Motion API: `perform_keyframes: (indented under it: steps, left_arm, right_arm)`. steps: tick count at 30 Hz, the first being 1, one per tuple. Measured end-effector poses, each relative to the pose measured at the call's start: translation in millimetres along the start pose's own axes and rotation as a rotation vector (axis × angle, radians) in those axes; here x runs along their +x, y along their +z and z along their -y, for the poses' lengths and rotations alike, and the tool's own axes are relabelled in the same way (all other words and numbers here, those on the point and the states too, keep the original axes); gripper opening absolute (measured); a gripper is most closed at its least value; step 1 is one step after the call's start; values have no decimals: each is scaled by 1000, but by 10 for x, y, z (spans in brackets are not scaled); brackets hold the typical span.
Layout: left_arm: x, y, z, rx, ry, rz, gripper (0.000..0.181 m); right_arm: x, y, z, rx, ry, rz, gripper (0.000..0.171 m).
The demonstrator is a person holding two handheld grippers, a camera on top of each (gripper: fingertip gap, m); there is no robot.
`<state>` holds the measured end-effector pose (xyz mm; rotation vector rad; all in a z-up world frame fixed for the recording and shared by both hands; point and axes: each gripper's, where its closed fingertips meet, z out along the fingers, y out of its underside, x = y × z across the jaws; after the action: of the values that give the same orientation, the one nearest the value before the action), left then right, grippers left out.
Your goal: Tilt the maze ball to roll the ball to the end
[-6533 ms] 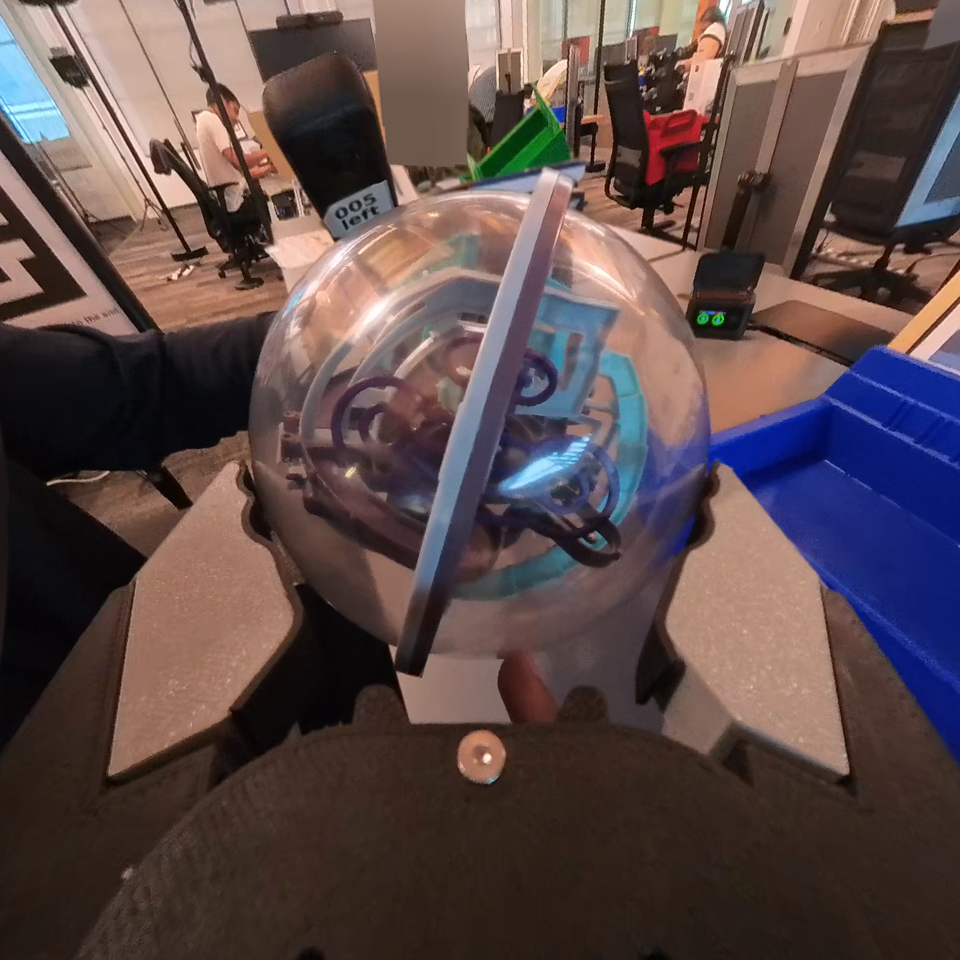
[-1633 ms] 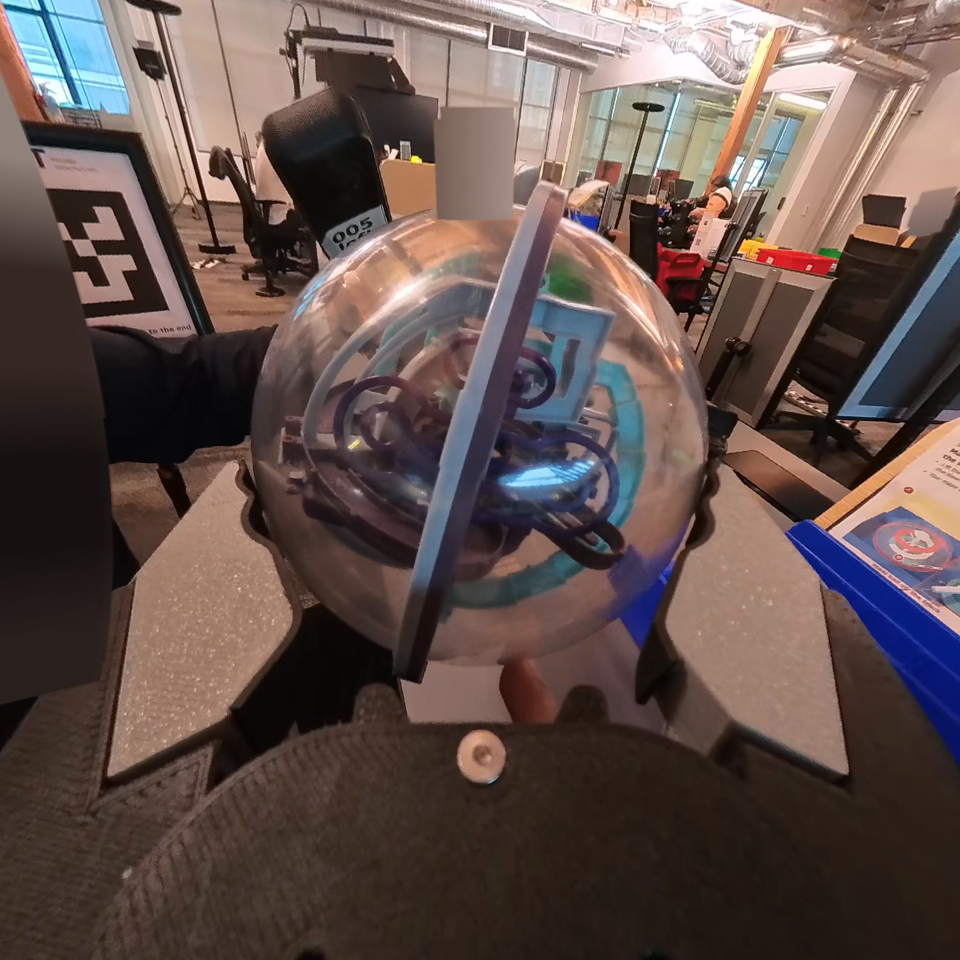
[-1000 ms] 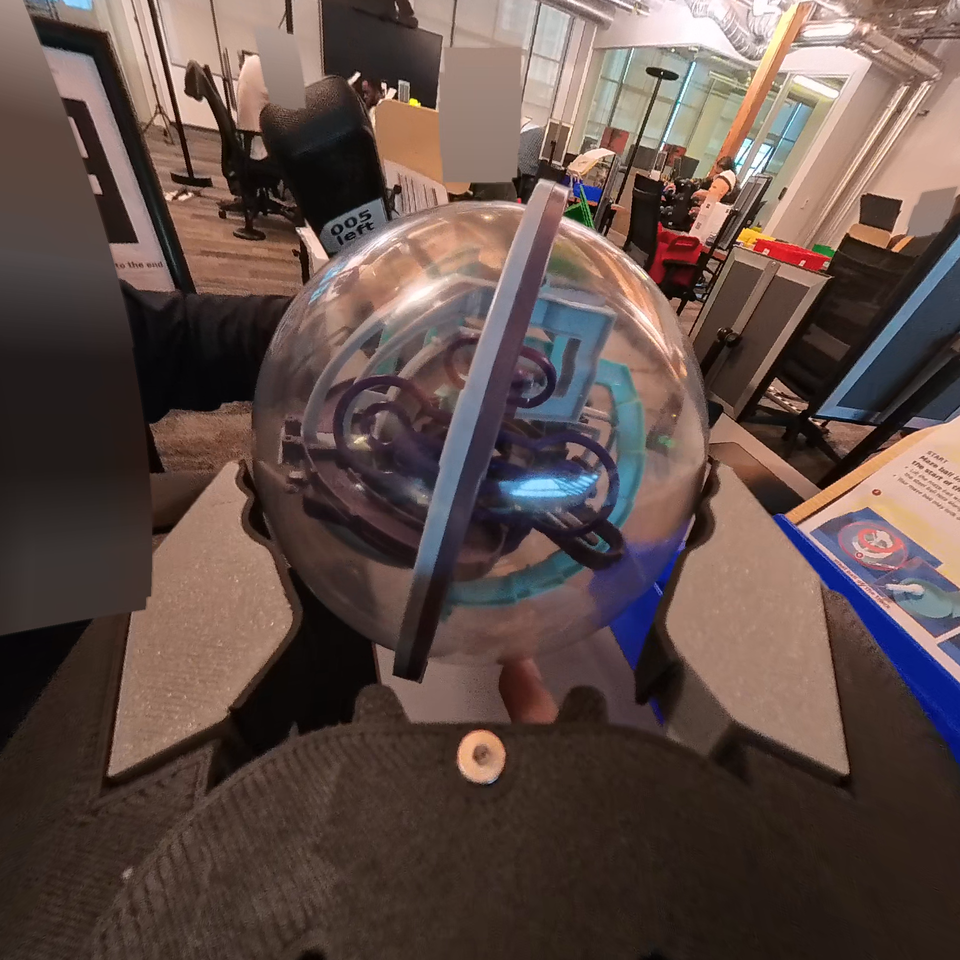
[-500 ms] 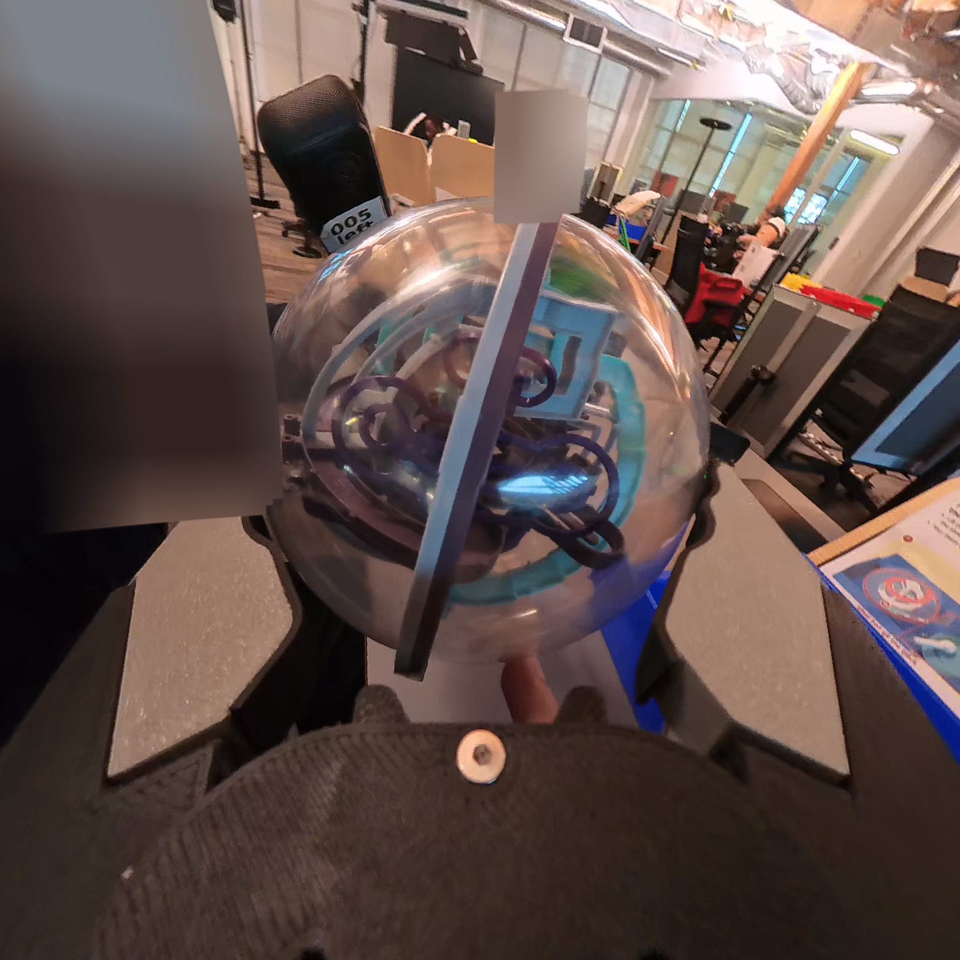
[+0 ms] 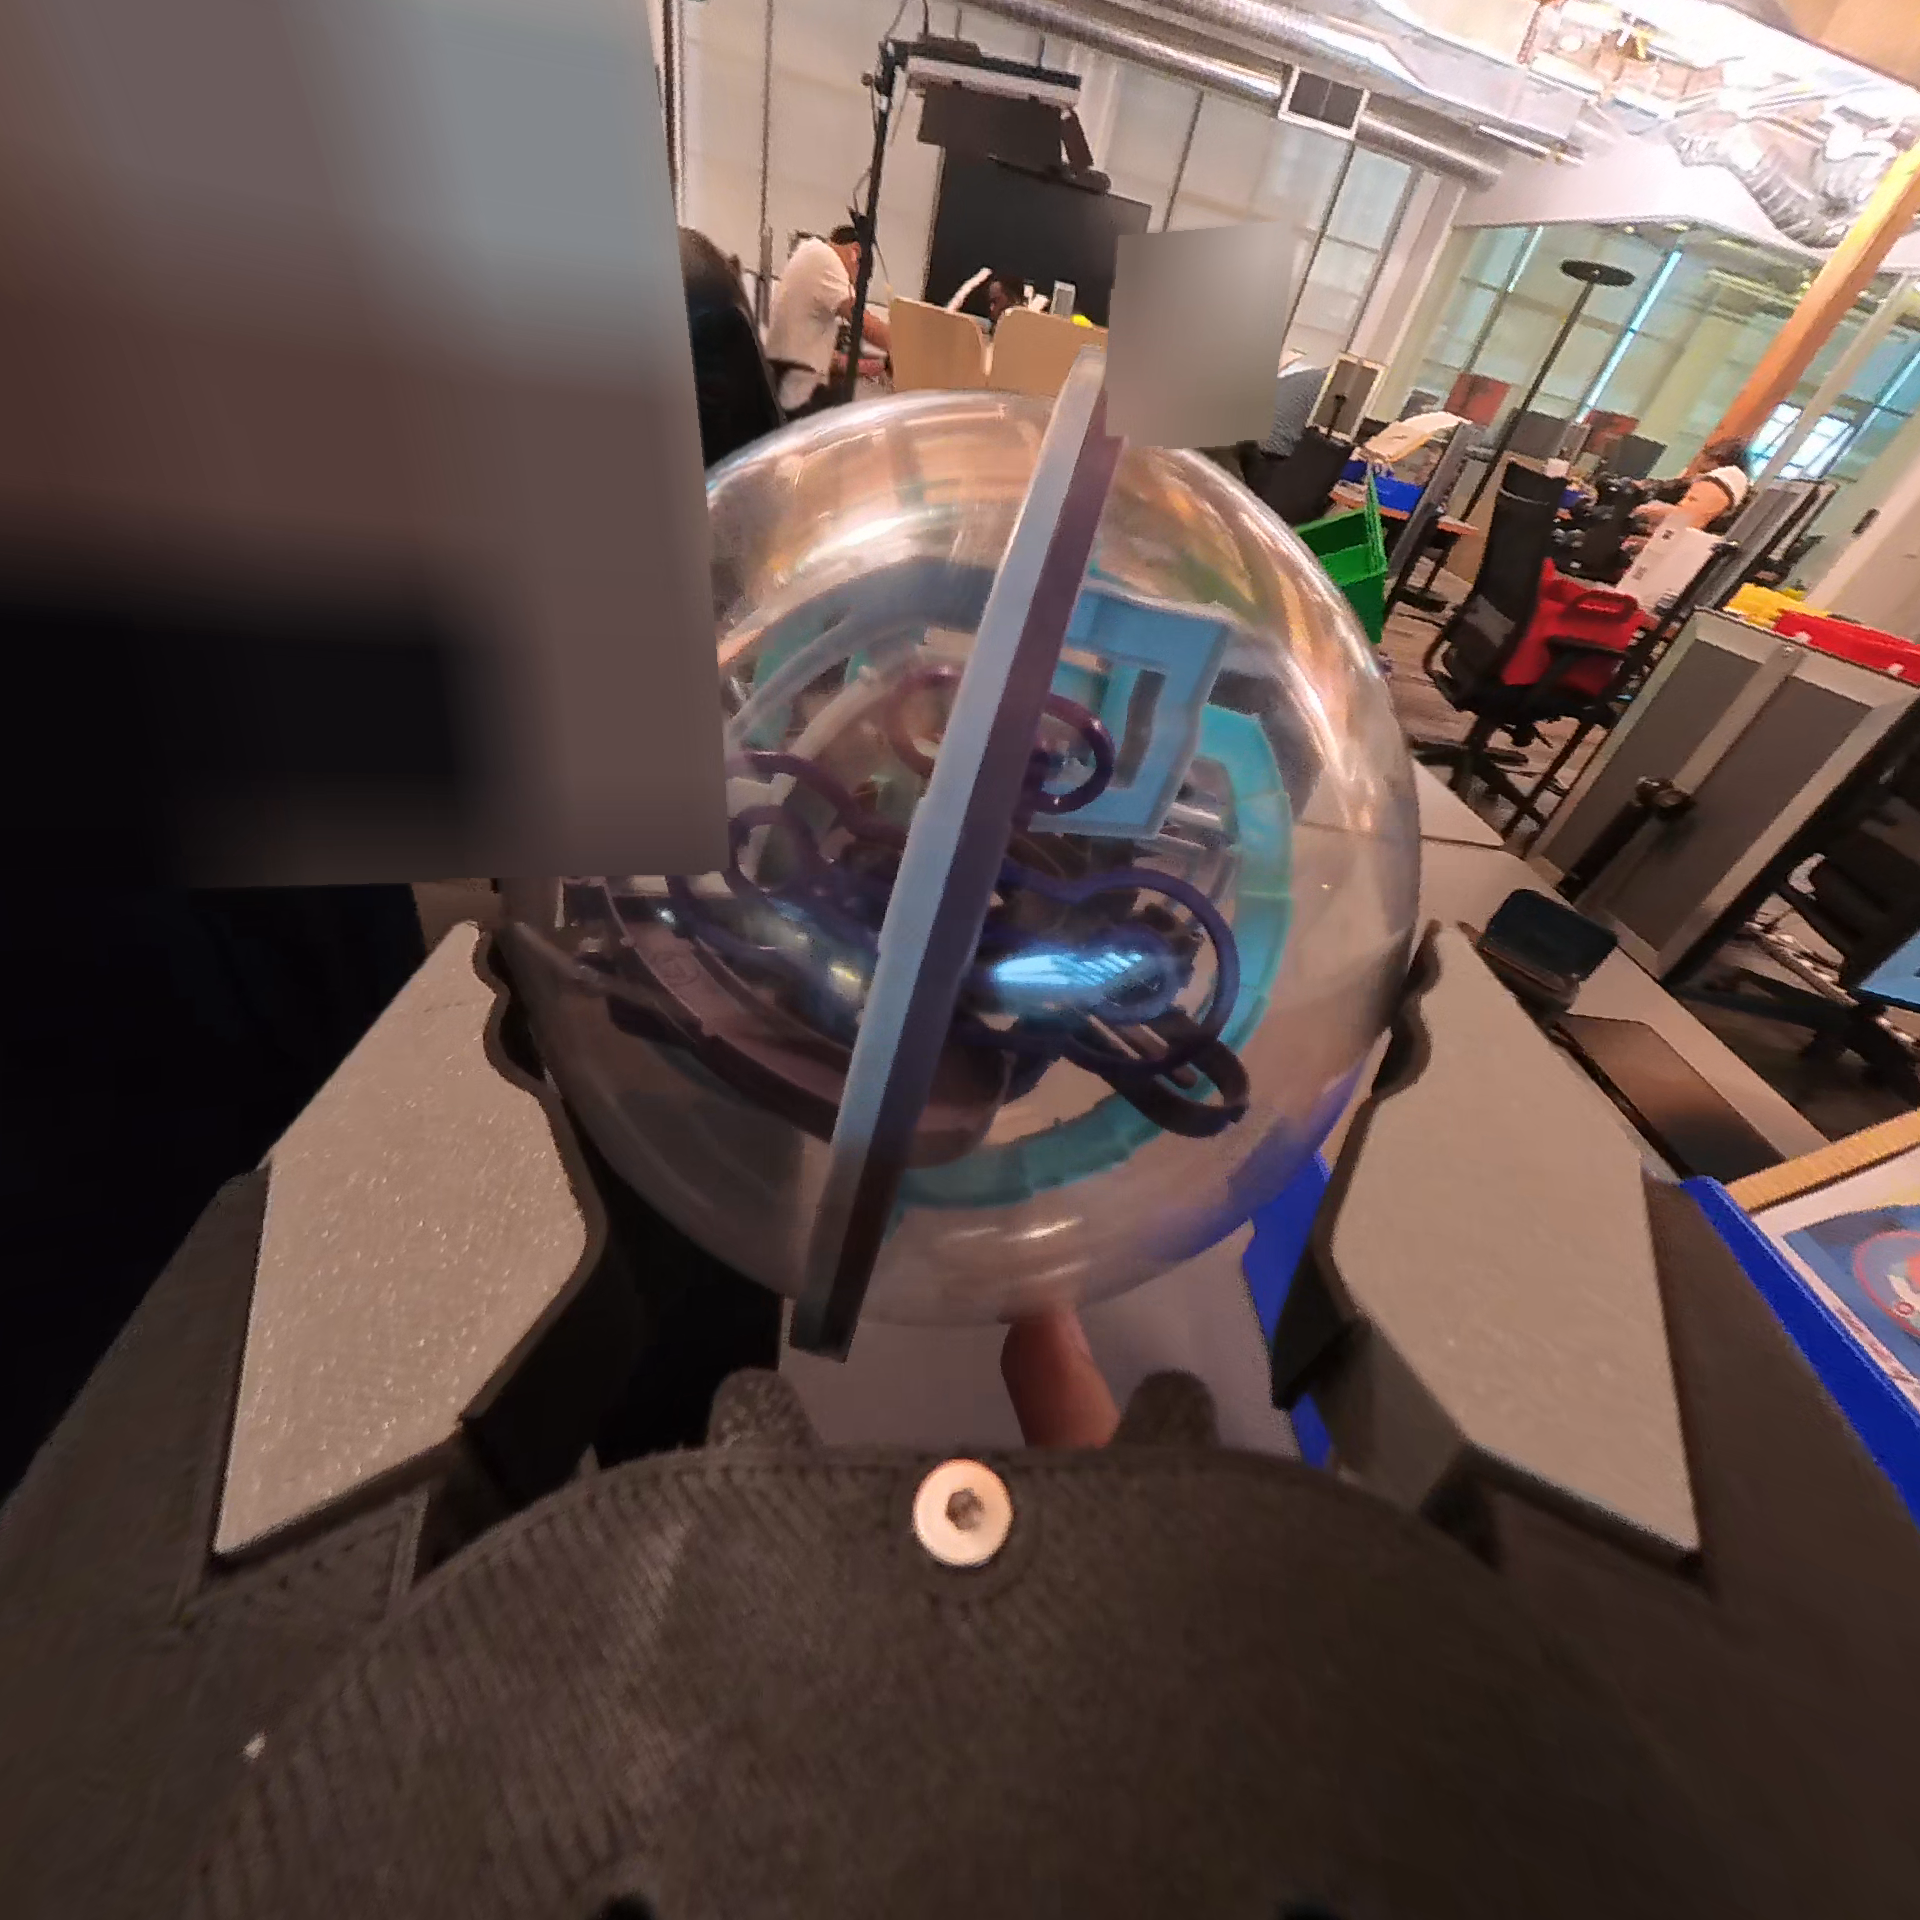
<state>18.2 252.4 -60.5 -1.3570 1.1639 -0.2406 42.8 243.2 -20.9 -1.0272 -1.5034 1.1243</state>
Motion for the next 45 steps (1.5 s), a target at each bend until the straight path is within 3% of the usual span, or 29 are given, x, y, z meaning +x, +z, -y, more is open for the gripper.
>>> perform_keyframes:
  steps: [1,21,33,45]
  left_arm:
    - [2,-10,31,16,-1,6,135]
    - [25,-74,344,172,-4,80,135]
    - [278,28,-149,180,-15,68,135]
    - [618,217,-772,47,-81,101,135]
  right_arm:
    - [-7,-6,18,9,2,10,157]
    - [-82,-98,226,53,-4,107,157]
    - [-156,-5,-397,-67,14,121,157]
    - [-266,54,-1023,-135,38,145,157]
